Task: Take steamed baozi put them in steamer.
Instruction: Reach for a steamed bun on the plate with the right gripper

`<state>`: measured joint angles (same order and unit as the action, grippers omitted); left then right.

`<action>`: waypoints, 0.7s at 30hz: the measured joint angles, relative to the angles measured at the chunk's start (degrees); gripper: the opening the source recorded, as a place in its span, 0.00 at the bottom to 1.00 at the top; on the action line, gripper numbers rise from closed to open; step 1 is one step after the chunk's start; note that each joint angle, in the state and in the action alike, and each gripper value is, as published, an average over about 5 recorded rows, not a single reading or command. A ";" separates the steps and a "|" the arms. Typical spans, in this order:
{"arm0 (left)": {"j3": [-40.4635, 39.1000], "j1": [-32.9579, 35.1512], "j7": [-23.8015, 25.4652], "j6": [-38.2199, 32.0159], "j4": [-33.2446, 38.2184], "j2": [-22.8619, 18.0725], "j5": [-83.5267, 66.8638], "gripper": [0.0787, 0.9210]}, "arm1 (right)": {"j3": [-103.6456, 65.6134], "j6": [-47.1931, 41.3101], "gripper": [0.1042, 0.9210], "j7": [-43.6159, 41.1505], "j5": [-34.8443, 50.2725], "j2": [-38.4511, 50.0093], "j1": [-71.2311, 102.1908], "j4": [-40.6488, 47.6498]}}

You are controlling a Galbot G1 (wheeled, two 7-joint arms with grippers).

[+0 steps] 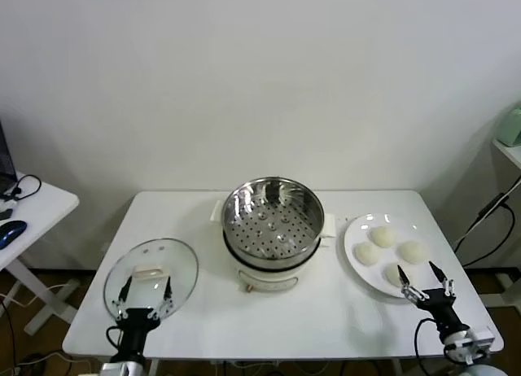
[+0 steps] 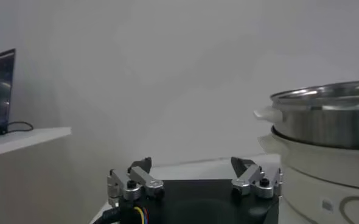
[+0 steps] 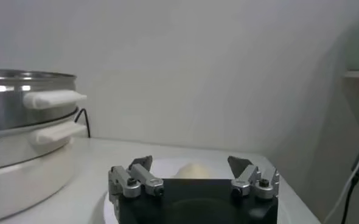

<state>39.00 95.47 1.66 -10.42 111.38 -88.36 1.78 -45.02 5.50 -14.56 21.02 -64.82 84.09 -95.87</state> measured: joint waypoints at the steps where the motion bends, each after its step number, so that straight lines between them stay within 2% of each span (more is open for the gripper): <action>1: -0.04 -0.04 -0.02 0.00 -0.01 0.06 0.05 0.88 | 0.06 -0.33 0.88 -0.25 -0.30 0.38 -0.39 0.08; 11: -1.54 -1.14 -1.98 -0.16 -0.46 0.56 0.13 0.88 | 6.24 -7.00 0.88 -7.66 -6.64 13.01 -11.84 4.76; 21: -2.40 -1.91 -4.19 0.24 -0.76 1.68 -0.26 0.88 | 27.77 -6.20 0.88 -20.73 -13.28 27.03 -35.30 17.39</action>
<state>36.60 93.56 -2.54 -10.18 110.61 -86.69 1.52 -17.25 -0.70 -35.29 7.74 -37.79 48.79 -78.48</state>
